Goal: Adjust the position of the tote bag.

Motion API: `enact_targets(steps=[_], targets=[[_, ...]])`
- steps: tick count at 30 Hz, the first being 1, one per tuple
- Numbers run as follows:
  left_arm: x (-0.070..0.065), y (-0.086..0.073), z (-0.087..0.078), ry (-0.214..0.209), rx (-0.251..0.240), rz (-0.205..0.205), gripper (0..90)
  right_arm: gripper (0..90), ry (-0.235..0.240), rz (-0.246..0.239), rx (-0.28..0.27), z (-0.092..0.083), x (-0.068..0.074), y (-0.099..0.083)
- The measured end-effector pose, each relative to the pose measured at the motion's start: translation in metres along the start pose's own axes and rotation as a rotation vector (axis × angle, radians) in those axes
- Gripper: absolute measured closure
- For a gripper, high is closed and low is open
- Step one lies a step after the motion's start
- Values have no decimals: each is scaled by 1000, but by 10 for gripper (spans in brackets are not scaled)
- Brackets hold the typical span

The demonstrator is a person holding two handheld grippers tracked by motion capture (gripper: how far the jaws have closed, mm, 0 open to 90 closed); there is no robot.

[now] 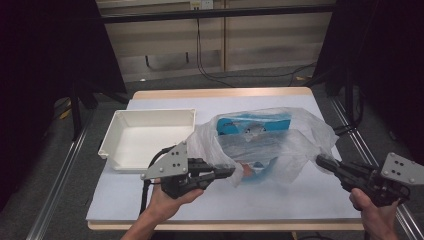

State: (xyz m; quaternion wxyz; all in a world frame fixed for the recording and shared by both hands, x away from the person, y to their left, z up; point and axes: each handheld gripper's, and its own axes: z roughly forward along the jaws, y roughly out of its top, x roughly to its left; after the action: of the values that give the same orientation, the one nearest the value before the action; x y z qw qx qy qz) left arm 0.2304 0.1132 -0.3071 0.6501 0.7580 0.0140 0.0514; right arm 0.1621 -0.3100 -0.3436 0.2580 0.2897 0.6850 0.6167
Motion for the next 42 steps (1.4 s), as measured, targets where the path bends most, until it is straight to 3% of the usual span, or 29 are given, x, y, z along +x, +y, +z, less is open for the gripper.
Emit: enact_targets(steps=[2, 10, 18, 22, 30, 34, 36, 42], targets=[[2, 9, -6, 30, -13, 12, 900, 892, 0, -9, -9, 0, -2, 6], [12, 40, -33, 73, -90, 51, 900, 893, 12, -33, -51, 3, -12, 34], [29, 53, -56, 136, -143, 37, 900, 892, -3, -41, -84, 6, -24, 57], [41, 59, -64, 172, -135, 43, 900, 890, -12, -33, -78, 9, -31, 65], [57, 61, -74, 220, -131, 20, 900, 889, -27, -20, -66, 12, -47, 69], [66, 56, -77, 239, -109, -1, 900, 886, -11, -11, -55, 15, -54, 73], [70, 54, -80, 259, -99, -7, 900, 888, -31, -6, -42, 17, -57, 72], [80, 51, -92, 300, -104, -35, 900, 891, -33, 8, -31, 22, -66, 73]])
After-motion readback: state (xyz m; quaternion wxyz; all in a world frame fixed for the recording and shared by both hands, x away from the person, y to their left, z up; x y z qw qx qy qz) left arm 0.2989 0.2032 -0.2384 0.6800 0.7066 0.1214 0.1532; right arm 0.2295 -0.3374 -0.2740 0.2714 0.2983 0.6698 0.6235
